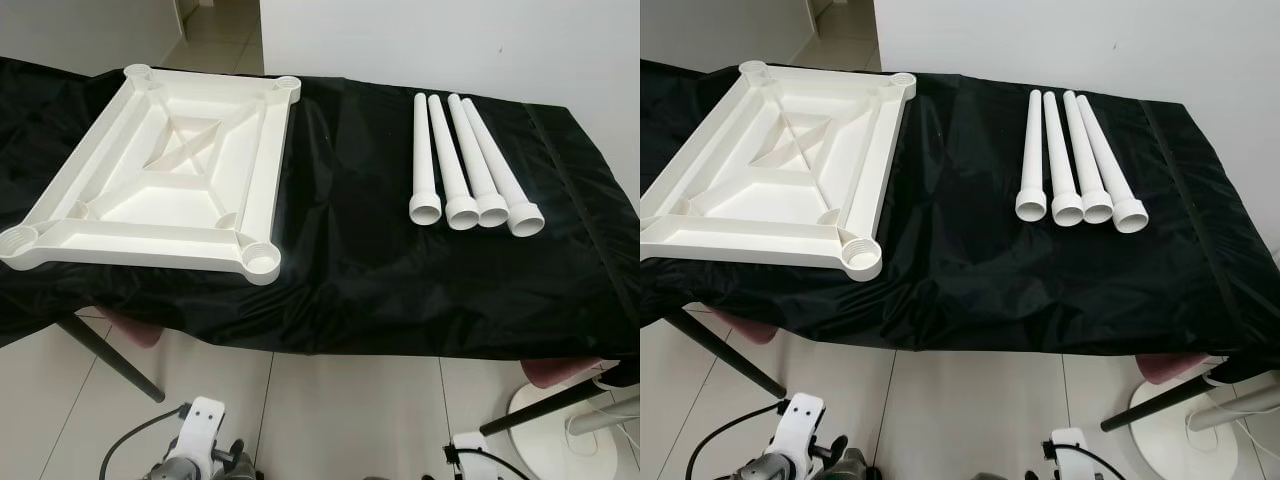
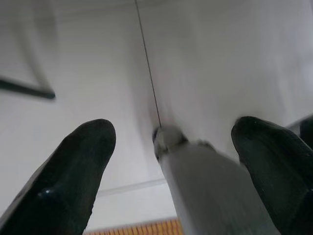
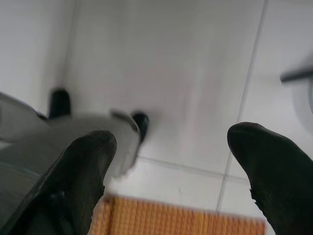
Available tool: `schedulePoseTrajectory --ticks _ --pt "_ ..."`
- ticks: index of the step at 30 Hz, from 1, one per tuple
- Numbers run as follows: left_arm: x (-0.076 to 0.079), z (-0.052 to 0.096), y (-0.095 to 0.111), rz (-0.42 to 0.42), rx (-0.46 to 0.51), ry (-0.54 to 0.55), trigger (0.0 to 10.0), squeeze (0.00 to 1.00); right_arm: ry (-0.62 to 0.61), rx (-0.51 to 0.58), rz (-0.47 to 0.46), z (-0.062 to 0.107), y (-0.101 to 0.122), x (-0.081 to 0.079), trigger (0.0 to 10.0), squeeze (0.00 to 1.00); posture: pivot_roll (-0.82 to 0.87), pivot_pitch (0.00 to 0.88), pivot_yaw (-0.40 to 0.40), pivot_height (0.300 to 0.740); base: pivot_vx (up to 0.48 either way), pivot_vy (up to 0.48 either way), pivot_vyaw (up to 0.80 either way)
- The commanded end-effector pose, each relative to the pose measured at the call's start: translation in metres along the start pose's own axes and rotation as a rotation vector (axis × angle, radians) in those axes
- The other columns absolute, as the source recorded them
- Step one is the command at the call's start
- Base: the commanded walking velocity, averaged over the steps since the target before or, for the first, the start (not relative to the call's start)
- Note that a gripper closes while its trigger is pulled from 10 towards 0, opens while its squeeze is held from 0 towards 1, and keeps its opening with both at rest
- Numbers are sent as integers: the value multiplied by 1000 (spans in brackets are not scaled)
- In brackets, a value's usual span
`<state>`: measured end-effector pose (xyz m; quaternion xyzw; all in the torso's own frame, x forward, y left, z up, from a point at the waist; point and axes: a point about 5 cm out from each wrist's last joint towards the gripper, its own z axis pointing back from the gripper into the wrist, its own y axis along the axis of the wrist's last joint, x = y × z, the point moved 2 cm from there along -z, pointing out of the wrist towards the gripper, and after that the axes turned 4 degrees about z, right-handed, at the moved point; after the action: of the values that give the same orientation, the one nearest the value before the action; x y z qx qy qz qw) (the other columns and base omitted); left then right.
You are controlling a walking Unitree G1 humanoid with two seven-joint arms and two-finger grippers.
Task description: Building children table
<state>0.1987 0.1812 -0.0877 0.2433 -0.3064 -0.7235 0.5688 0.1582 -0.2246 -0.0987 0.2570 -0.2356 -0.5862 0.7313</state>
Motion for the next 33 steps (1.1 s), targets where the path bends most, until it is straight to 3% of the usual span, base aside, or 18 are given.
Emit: schedulePoseTrajectory --ticks 1,2,5,10,12,17,25,29,33 --pt "5 2 14 -25 86 -158 10000 0 49 118 30 -6 24 -9 10000 0 14 77 -19 740 0 0 0" --pt "5 2 14 -25 86 -158 10000 0 49 118 30 -6 24 -9 10000 0 14 77 -19 740 0 0 0" --pt "2 6 43 -65 238 -255 10000 0 106 280 82 -7 57 -8 10000 0 8 76 -16 740 0 0 0" --pt "9 16 63 -144 348 -361 10000 0 196 429 152 0 85 -6 10000 0 0 74 -5 740 0 0 0" --pt "19 28 74 -215 410 -464 10000 0 292 529 226 10 104 -8 10000 0 -1 75 -8 740 0 0 0" --pt "36 48 86 -282 442 -614 10000 0 447 624 324 31 125 -17 10000 0 -2 80 -10 740 0 0 0" --pt "59 76 109 -315 462 -800 10000 0 714 574 519 63 134 -23 10000 0 5 86 -10 740 0 0 0" --pt "69 105 133 -388 507 -892 10000 0 823 603 561 99 167 -16 10000 0 9 89 -11 740 0 0 0" --pt "71 123 151 -397 531 -933 10000 0 832 678 570 115 191 -14 10000 0 19 88 -15 740 0 0 0"
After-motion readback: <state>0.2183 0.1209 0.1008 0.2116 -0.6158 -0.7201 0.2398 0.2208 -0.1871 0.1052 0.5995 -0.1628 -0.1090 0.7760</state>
